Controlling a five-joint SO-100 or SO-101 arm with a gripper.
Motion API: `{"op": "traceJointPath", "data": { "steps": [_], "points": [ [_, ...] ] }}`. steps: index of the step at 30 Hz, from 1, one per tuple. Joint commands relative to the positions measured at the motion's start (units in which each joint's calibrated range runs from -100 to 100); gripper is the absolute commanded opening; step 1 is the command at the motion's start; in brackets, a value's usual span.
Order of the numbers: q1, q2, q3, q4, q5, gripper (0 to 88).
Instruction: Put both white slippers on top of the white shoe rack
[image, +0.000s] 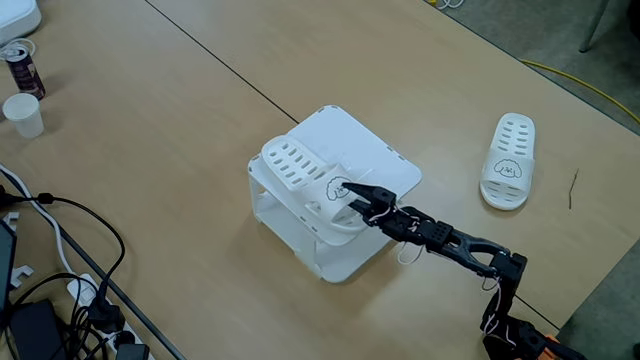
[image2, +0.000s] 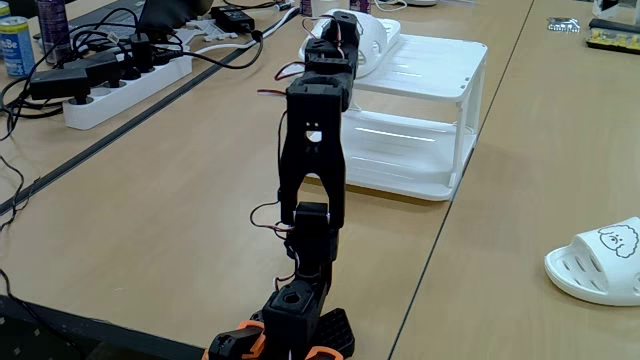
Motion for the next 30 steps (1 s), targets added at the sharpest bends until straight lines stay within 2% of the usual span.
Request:
{"op": "traceJointPath", "data": {
  "steps": [1,16,24,27,30],
  "points": [
    [0.32,-9.44,0.73,1.94,0.42,11.2],
    [0.24,-26.78,23.10,1.86,0.42,11.1],
    [-0.01,-41.50,34.11,1.77,0.42,10.6],
    [0.98,-48.74,36.00,1.77,0.42,10.4],
    [5.67,-54.71,35.82,1.60,0.42,10.4]
  ]
}}
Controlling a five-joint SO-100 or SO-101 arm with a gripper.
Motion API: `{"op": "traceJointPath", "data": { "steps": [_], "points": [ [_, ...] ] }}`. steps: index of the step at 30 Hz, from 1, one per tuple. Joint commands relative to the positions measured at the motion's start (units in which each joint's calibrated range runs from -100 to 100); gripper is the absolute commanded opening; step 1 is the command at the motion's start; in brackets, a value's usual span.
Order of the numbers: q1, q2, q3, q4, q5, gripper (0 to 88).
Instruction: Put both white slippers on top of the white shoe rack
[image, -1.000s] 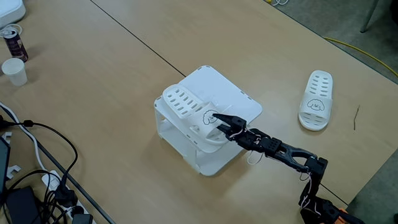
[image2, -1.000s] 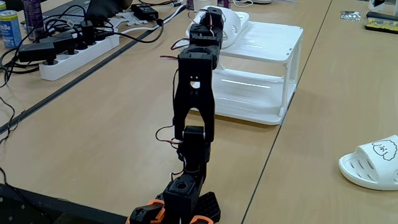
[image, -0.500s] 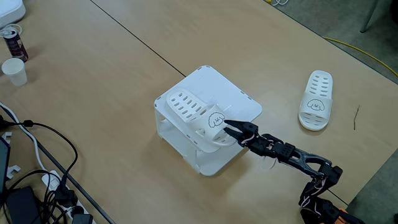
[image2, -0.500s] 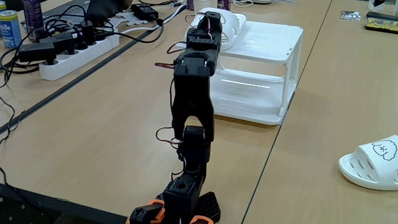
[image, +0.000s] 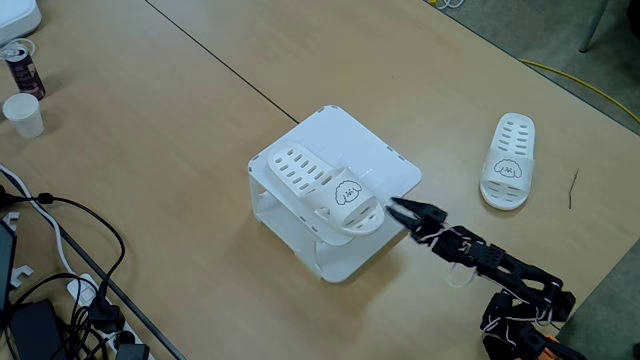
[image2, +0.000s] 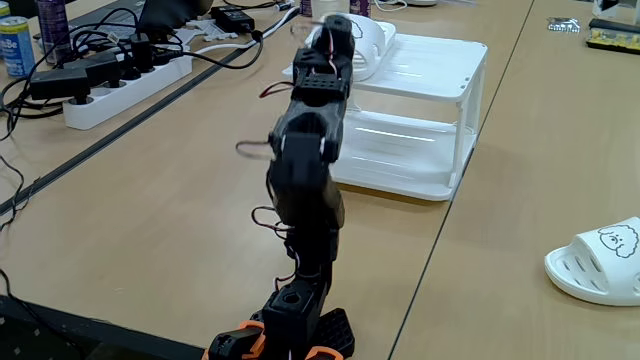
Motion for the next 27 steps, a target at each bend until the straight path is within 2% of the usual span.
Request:
{"op": "traceJointPath", "data": {
  "steps": [1,3,6,9,12,17,21,25,27],
  "points": [
    [5.99,-10.29,-1.46,-0.38,0.42,10.4],
    [12.08,-11.46,-2.37,-0.38,0.42,10.4],
    [26.22,-7.59,-2.55,-0.38,0.42,10.4],
    [37.90,2.76,-3.27,-0.46,0.42,10.4],
    [45.39,14.79,-7.51,-0.72,0.42,11.1],
    [53.12,28.59,-17.61,-1.15,0.42,10.7],
    [55.83,34.90,-20.32,-1.15,0.42,11.7],
    [56.90,38.52,-18.33,-1.15,0.42,21.5],
    [56.73,39.02,-15.99,-1.15,0.42,23.3]
  ]
}}
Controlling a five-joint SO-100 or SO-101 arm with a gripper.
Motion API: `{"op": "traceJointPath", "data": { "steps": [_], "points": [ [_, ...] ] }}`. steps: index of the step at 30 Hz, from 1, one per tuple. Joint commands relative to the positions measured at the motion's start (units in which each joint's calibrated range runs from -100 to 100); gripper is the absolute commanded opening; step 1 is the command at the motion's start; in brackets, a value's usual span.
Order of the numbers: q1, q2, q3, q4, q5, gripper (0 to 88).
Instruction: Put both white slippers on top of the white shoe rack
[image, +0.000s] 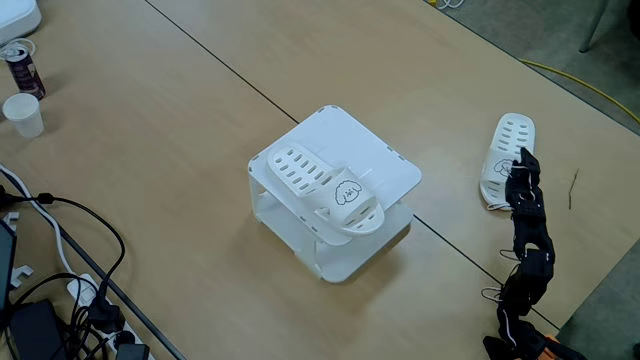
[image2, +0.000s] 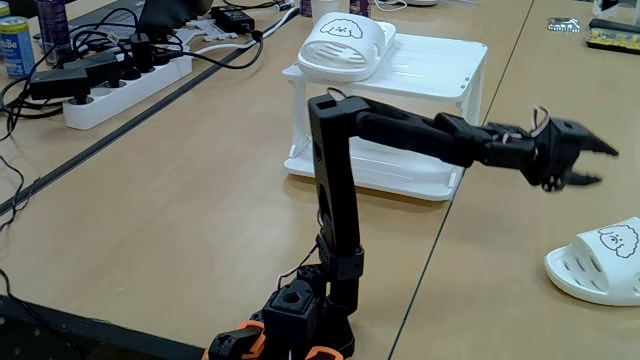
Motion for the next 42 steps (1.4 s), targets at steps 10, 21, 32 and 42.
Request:
{"op": "traceJointPath", "data": {
  "steps": [10,21,32,42],
  "points": [
    [-1.11,0.35,11.47,-2.88,0.42,23.5],
    [-1.93,12.64,10.47,-19.19,0.42,23.7],
    [-2.01,22.56,9.30,-36.19,0.42,23.2],
    [-2.26,31.48,-4.77,-38.17,0.42,23.2]
  ]
}}
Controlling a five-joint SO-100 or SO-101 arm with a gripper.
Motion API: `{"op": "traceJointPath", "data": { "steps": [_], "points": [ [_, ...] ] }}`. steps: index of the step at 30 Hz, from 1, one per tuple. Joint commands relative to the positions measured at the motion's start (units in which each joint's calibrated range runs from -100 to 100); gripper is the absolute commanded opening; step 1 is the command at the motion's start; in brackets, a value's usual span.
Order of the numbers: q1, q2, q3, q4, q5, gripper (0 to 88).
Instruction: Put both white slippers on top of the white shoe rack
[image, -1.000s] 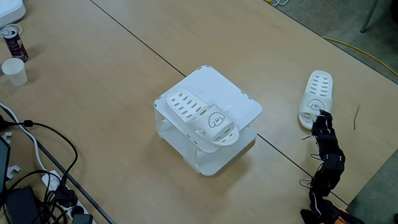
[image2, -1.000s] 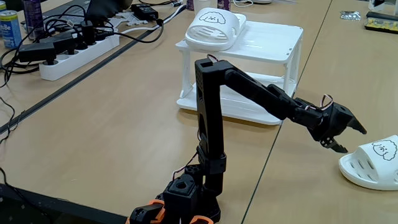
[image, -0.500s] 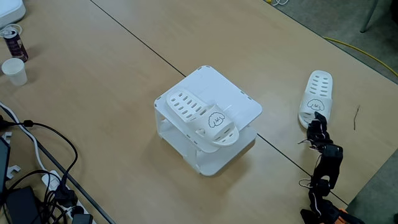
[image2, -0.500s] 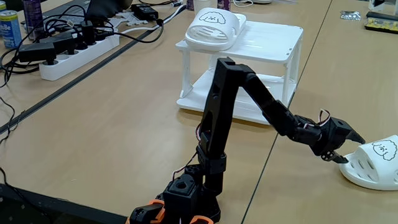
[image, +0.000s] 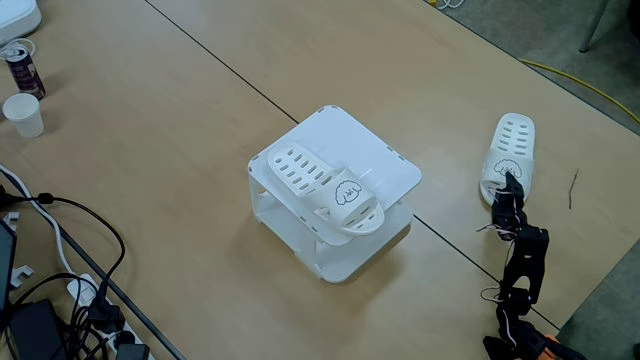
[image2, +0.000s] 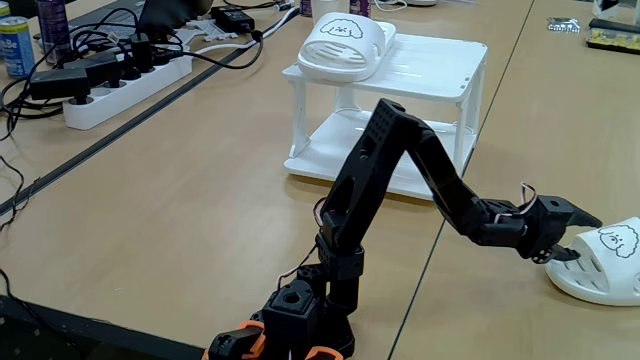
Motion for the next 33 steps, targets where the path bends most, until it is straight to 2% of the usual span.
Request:
{"op": "traceJointPath", "data": {
  "steps": [1,13,24,27,33],
  "points": [
    [-0.29,1.98,-8.64,-1.26,0.42,23.2],
    [0.20,8.37,-16.85,-1.26,0.42,23.0],
    [1.19,7.87,-15.95,-1.17,0.42,7.2],
    [2.09,7.78,-15.95,-1.17,0.42,0.3],
    [3.00,3.58,-18.29,-0.31,0.42,0.8]
  ]
}}
